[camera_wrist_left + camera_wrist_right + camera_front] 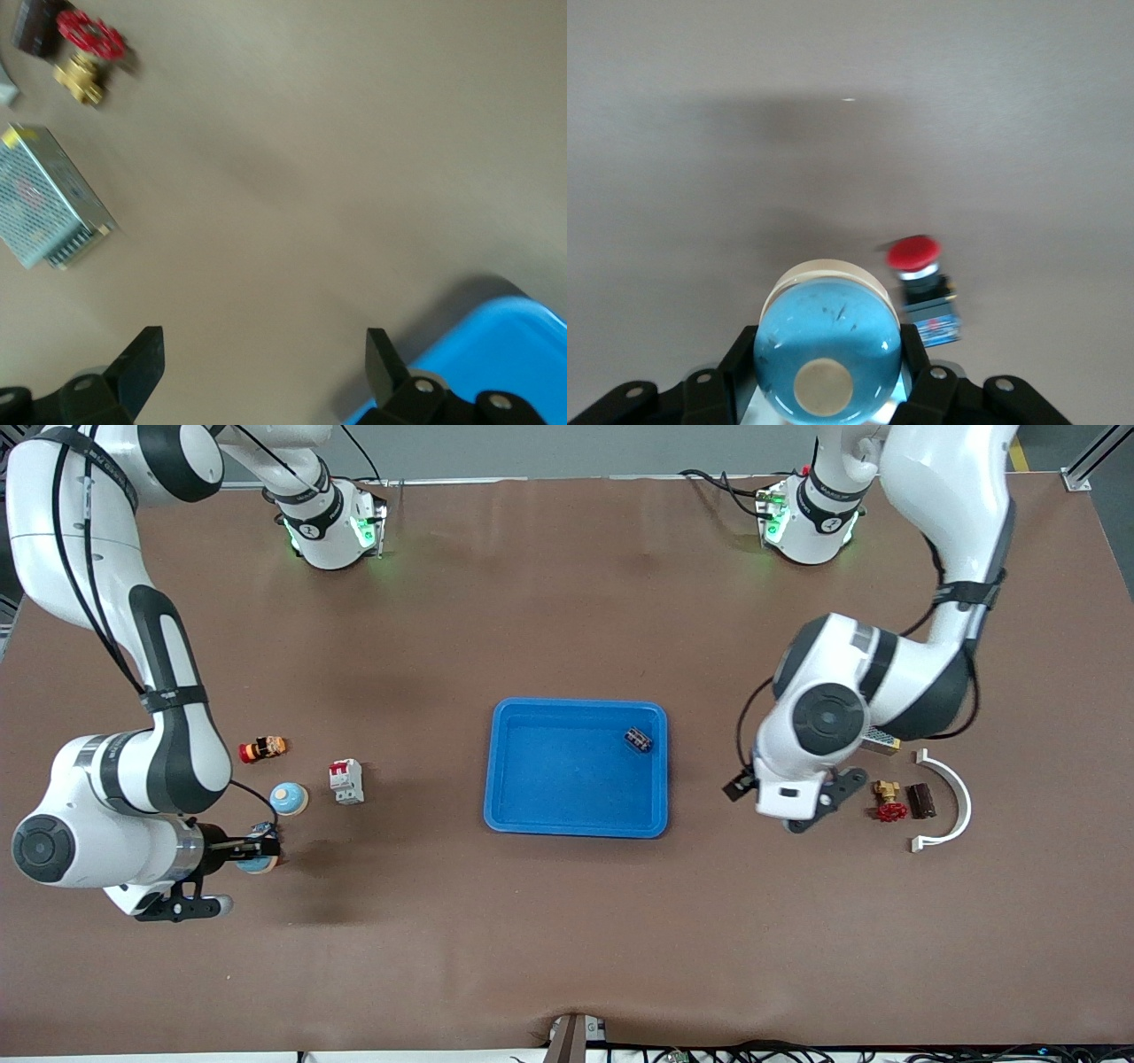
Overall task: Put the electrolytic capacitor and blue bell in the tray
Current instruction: 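Release the capacitor in the tray while the right gripper carries the bell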
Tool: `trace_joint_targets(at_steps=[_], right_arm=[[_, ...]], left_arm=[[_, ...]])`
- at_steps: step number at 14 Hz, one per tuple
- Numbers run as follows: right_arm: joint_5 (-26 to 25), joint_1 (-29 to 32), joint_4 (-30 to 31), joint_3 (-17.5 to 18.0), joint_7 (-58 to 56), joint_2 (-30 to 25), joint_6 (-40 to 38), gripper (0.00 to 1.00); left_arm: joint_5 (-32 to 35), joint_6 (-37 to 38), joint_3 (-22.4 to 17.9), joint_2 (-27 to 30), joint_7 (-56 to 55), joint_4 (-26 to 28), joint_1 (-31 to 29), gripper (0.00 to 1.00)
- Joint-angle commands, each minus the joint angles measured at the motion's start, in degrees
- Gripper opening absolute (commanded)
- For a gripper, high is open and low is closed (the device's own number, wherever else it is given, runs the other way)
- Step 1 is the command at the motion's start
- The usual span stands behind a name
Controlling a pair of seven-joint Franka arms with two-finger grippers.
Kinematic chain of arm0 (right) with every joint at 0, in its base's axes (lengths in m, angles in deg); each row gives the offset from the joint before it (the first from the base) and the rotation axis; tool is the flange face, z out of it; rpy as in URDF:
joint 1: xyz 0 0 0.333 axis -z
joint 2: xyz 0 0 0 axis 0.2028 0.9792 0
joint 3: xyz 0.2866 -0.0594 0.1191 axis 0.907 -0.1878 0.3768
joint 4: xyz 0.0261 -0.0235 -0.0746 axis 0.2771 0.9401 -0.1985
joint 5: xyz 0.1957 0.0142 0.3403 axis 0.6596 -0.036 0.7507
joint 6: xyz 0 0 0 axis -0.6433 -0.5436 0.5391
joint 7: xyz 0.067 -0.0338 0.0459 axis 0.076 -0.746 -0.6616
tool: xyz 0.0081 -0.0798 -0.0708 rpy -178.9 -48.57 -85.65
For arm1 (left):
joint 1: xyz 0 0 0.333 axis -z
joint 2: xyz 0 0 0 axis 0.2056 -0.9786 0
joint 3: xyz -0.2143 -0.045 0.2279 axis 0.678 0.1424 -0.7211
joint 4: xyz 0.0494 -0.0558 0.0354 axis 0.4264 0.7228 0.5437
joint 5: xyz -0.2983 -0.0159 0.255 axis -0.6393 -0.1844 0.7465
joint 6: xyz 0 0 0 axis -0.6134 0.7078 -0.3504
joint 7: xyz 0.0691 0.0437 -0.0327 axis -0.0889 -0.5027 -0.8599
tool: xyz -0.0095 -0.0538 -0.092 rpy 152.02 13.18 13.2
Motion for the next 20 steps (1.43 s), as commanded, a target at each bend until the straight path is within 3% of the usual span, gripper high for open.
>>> trace_joint_targets(at_steps=[1, 5, 10, 16, 19, 20], right_arm=[[0.86, -0.37, 0.22, 3.72, 10.11, -1.46, -1.82, 0.54], [0.86, -1.16, 0.49, 10.75, 25.85, -1.99, -1.65, 0.54], [0.16, -10.11, 0.40, 10.94, 42.12, -2.08, -0.94, 0.54], [-0.19, -19.61, 0.57, 10.86, 56.81, -2.08, 4.24, 0.54], [-2.02, -24.09, 1.45, 10.68, 63.04, -2.08, 5.39, 0.54], [-3.95, -25.58, 1.63, 10.77, 65.59, -2.08, 5.56, 0.54]], left_arm=[[1.18, -0.69, 0.65, 2.30, 5.86, 4.56, -6.44, 1.00], [1.18, -2.28, 0.65, 2.48, 15.35, 6.23, -14.44, 1.00], [1.18, -6.83, 0.74, 2.65, 33.63, 8.51, -25.52, 1.00], [3.72, -20.80, 0.56, 0.20, 44.46, 14.31, -30.45, 0.99], [3.91, -27.13, 0.56, -3.05, 48.68, 14.67, -32.30, 0.83], [3.91, -28.28, 0.56, -4.02, 48.69, 14.67, -32.39, 0.74]])
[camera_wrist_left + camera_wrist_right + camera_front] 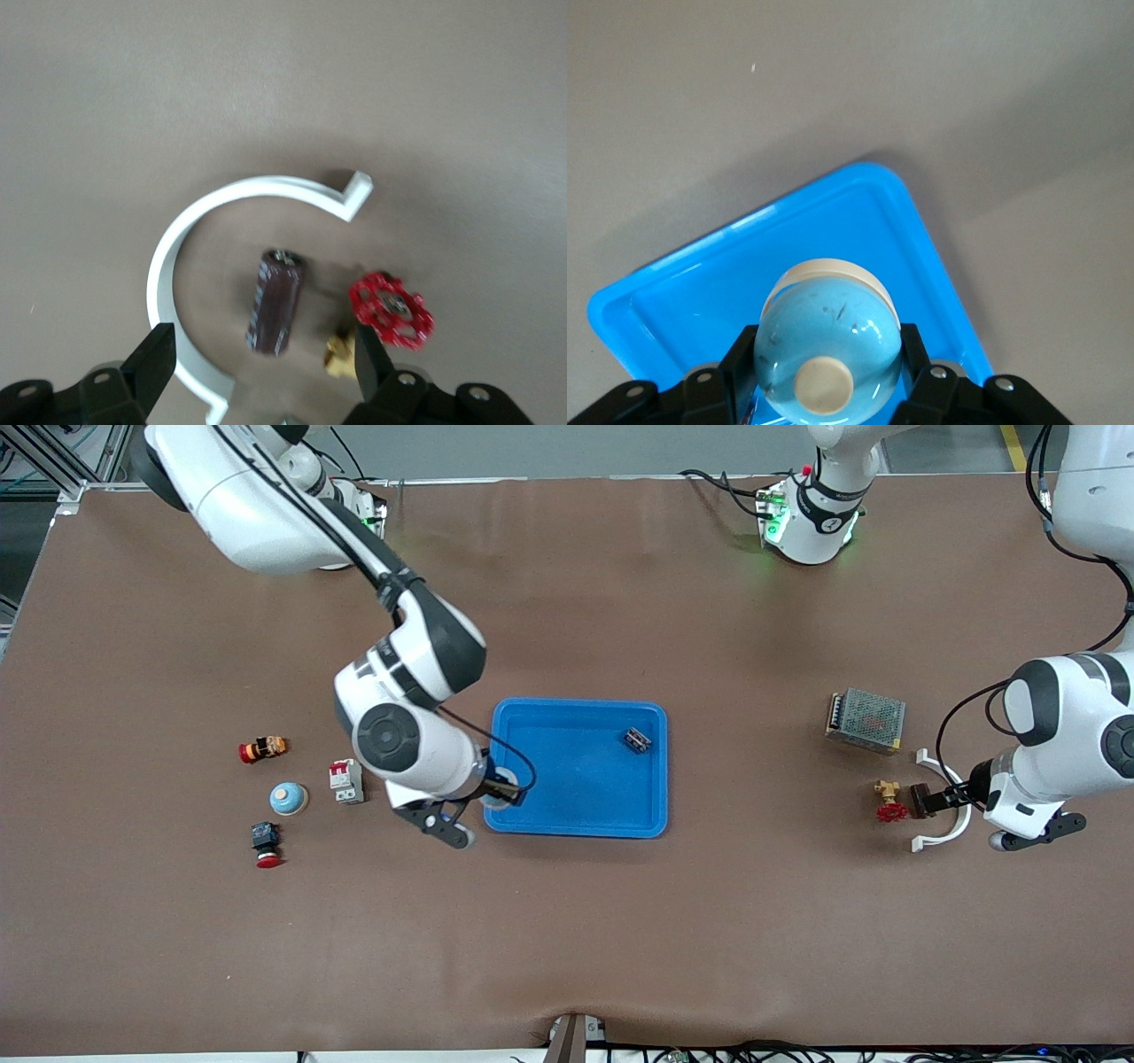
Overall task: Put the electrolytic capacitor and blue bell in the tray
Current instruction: 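Lower the bell into the tray while the left gripper grasps another capacitor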
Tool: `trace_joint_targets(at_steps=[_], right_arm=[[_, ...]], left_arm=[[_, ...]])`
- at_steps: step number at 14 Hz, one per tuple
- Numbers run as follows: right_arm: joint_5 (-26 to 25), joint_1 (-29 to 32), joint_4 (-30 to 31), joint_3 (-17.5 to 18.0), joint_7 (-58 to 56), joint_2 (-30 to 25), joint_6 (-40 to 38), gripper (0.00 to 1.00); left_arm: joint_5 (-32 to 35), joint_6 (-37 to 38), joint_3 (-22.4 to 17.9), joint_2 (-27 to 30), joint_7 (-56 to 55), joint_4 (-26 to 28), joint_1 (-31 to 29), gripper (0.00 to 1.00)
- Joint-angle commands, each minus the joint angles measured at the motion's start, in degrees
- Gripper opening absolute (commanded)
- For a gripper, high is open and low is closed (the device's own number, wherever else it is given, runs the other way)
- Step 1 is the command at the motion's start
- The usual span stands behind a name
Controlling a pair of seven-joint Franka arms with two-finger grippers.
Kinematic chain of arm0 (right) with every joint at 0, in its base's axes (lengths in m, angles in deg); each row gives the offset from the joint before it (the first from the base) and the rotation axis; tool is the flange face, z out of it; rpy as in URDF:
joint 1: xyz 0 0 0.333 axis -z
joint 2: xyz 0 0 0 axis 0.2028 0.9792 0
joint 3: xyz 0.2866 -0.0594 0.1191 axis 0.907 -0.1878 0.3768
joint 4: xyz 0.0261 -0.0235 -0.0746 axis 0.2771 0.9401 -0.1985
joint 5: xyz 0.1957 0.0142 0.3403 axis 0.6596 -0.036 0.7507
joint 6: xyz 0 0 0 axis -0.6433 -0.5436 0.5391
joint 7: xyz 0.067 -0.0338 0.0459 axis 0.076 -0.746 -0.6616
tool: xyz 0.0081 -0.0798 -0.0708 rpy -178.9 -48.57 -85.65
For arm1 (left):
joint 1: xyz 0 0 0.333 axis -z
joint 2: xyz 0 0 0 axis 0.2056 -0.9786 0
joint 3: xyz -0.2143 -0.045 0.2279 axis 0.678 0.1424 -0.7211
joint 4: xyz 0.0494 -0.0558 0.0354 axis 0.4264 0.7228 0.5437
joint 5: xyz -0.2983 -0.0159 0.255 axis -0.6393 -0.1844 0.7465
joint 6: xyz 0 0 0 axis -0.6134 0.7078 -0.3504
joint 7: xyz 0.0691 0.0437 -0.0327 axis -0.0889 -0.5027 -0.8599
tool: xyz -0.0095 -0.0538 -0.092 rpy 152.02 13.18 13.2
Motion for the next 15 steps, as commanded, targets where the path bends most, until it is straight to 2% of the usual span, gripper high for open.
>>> trace_joint_targets(at_steps=[1, 2, 5, 11, 13, 15], right_arm=[[-4.64, -3.94, 2.02, -0.53, 6.93, -1.05, 1.01, 0.54], [-5.71, -4.83, 3.16, -0.53, 8.87, -1.05, 2.06, 0.54], [-6.76, -6.85, 6.41, -0.61, 12.21, -1.14, 5.74, 0.54], [-9.93, -7.12, 14.76, -0.61, 14.51, -1.32, 15.50, 0.54], [-10.29, -7.12, 17.13, -0.70, 14.60, -2.19, 17.09, 0.54], [-10.29, -6.95, 19.60, -0.70, 14.51, -3.34, 18.59, 0.54]], left_arm=[[1.27, -3.61, 0.60, -2.09, 1.22, 0.32, -1.04, 0.60], [1.27, -3.70, 0.60, -2.27, 1.22, 0.41, -1.04, 0.52], [1.27, -3.96, 0.60, -3.68, 1.13, 0.32, -1.13, 0.52], [1.27, -4.93, 0.51, -5.44, 1.31, 0.58, -1.48, 0.51], [1.36, -4.84, 0.51, -5.53, 1.39, 0.93, -1.48, 0.39], [1.88, -4.84, 0.42, -5.53, 2.36, 1.02, -1.48, 0.13]])
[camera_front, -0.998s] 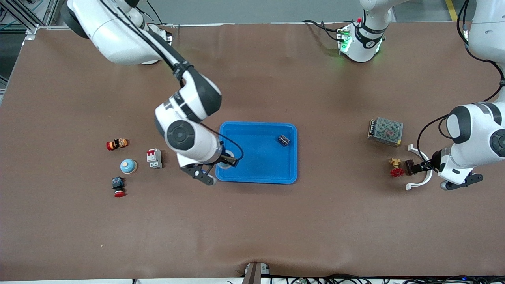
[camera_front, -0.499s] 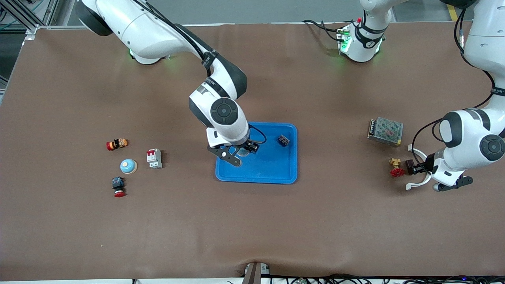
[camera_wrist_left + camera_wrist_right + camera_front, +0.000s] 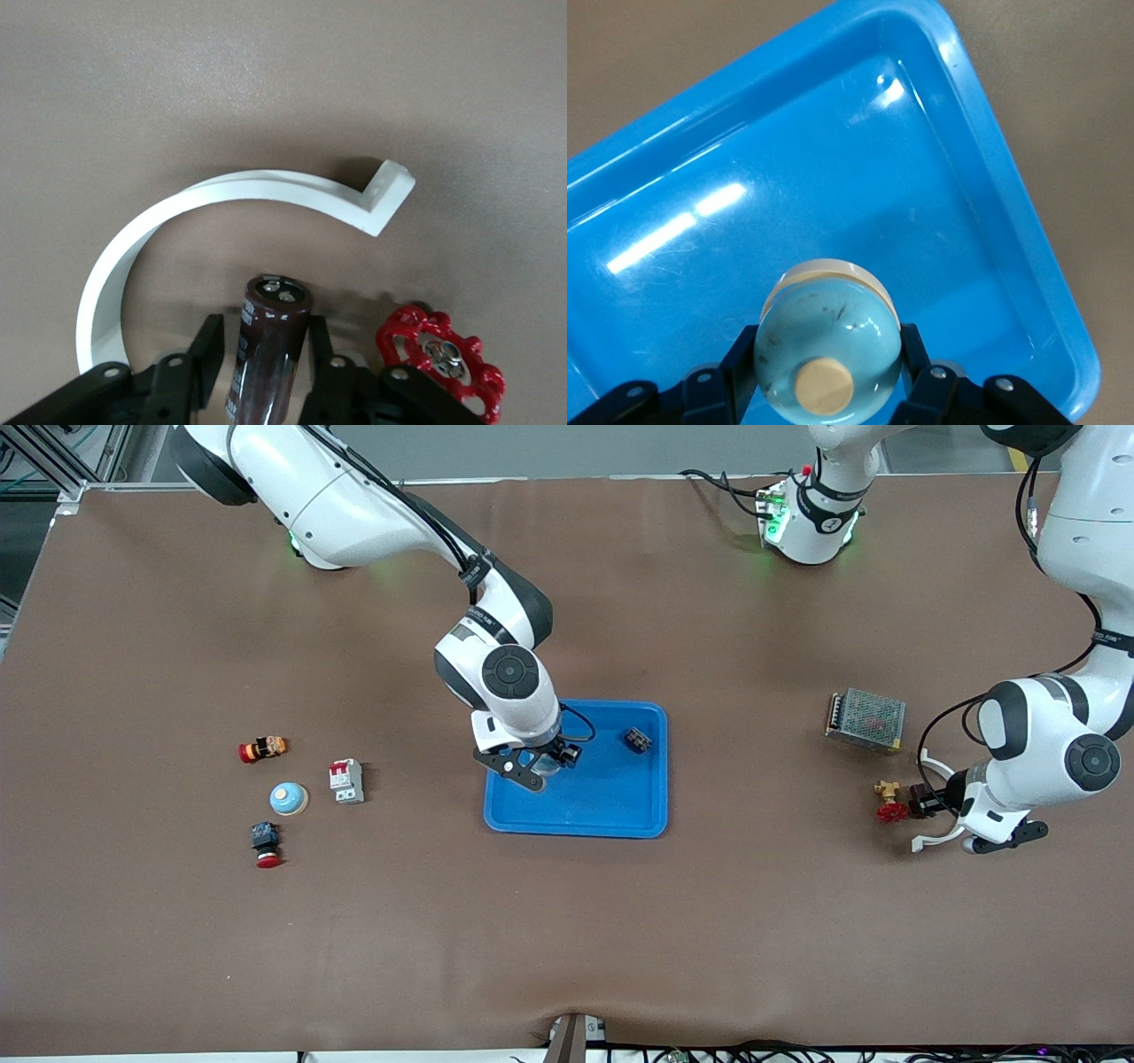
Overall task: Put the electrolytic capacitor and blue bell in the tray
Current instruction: 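Lower the bell into the tray while the left gripper grasps another capacitor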
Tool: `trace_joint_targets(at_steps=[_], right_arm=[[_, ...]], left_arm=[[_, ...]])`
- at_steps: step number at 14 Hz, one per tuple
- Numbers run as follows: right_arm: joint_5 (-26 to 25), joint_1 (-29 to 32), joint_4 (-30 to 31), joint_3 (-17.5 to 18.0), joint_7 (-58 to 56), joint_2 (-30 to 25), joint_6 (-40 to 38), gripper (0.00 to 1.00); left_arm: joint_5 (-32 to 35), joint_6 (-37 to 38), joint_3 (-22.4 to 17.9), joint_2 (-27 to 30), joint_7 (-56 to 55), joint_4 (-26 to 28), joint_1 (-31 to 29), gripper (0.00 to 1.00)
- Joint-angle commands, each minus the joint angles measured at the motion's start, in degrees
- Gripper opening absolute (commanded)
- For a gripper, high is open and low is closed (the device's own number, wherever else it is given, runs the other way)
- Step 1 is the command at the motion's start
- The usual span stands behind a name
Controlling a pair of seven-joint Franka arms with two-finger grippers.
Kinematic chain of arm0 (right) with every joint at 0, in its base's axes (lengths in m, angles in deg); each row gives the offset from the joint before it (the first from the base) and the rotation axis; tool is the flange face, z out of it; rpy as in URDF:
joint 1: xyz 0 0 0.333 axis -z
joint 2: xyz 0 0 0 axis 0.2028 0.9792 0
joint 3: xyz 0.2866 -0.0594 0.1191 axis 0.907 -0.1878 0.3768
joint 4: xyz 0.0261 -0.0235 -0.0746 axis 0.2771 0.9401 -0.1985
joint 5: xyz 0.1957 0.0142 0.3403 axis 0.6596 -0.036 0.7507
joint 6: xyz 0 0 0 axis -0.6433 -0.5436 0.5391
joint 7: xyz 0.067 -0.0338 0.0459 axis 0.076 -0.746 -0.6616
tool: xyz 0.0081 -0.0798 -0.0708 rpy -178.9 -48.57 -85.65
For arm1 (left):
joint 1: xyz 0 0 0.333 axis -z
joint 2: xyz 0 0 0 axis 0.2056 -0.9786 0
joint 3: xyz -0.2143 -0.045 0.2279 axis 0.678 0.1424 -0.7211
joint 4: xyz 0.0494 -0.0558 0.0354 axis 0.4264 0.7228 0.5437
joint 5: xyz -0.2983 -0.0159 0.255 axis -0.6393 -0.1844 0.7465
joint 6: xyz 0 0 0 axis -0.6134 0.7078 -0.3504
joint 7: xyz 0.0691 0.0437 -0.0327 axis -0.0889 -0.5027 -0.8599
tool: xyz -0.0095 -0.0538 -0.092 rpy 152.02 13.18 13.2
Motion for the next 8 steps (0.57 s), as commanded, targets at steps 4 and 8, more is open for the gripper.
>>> trace_joint_targets(at_steps=[4, 8], right_arm=[[-2.65, 0.09, 7.36, -0.36, 2.07, -4.78, 1.66, 0.54], [-3.53, 0.00, 9.13, -0.36, 3.22, -5.14, 3.59, 0.54]], left_arm=[[2.06, 0.01, 0.46, 2.87, 1.93, 1.10, -0.61, 0.00], [1.80, 4.57, 2.48, 7.44, 2.55, 1.10, -0.52, 0.00]])
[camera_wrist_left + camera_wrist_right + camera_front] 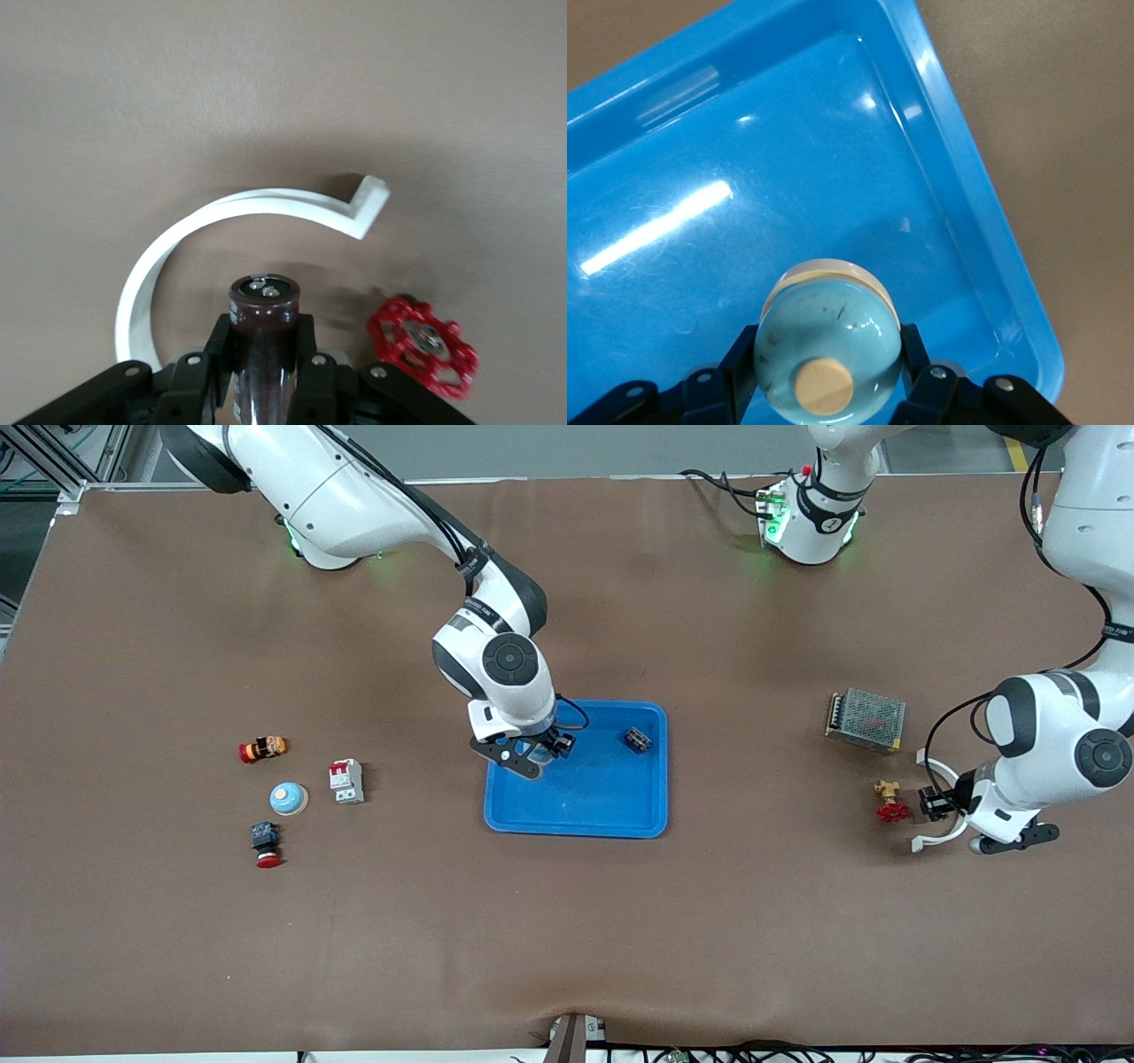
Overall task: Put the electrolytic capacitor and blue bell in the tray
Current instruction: 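Lower the bell into the tray while the left gripper grasps another capacitor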
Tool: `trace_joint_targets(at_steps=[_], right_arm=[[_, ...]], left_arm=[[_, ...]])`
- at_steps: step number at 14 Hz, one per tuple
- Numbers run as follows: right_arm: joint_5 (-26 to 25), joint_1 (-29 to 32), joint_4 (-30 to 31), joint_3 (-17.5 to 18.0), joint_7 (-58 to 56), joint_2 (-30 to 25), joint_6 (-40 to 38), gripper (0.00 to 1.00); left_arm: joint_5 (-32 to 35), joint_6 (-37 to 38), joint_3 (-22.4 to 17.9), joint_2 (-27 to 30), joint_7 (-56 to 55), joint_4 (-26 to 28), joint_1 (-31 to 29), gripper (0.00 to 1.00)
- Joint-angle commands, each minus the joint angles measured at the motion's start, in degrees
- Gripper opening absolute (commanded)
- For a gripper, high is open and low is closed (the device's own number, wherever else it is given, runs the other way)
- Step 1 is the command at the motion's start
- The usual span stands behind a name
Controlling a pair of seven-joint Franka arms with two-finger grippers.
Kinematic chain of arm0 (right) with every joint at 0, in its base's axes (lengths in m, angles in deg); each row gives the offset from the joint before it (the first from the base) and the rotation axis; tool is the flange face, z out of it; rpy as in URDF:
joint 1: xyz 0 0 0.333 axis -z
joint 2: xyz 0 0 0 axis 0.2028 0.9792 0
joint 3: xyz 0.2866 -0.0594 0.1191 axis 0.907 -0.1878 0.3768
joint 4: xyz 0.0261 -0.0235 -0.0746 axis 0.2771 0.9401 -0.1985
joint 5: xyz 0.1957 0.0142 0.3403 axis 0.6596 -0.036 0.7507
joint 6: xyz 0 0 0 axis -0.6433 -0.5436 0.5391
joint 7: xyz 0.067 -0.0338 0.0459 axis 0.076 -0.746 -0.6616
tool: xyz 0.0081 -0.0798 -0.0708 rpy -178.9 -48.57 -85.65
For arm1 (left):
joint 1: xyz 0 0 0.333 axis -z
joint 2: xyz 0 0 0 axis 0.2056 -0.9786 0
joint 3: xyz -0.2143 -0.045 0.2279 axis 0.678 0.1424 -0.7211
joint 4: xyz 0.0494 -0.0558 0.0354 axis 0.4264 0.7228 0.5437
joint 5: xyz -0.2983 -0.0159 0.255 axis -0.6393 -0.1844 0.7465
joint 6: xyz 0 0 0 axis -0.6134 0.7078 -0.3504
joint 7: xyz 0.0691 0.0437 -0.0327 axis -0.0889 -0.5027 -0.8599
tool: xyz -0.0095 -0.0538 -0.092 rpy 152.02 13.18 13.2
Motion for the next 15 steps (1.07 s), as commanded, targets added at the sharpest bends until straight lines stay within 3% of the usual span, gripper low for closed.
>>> trace_joint_targets(at_steps=[1, 4, 10, 15], right_arm=[[-2.46, 0.00, 4.05, -0.18, 2.16, -2.21, 2.34, 0.54], [-3.96, 0.27, 6.70, -0.27, 3.13, -2.21, 6.20, 0.54], [-5.80, -0.09, 7.05, -0.27, 4.71, -1.86, 6.30, 0.54], [-6.51, -0.17, 7.05, -0.27, 4.89, -1.68, 6.48, 0.54]], left_arm=[[0.84, 4.10, 2.14, 5.00, 0.14, 1.29, -0.49, 0.00], [0.31, 6.91, 4.33, 6.86, -1.96, 1.21, -0.40, 0.00], [0.31, 11.40, 12.06, 8.36, -18.65, 0.50, -0.40, 0.00], [0.31, 11.49, 16.11, 7.83, -30.86, 0.41, 0.39, 0.00]])
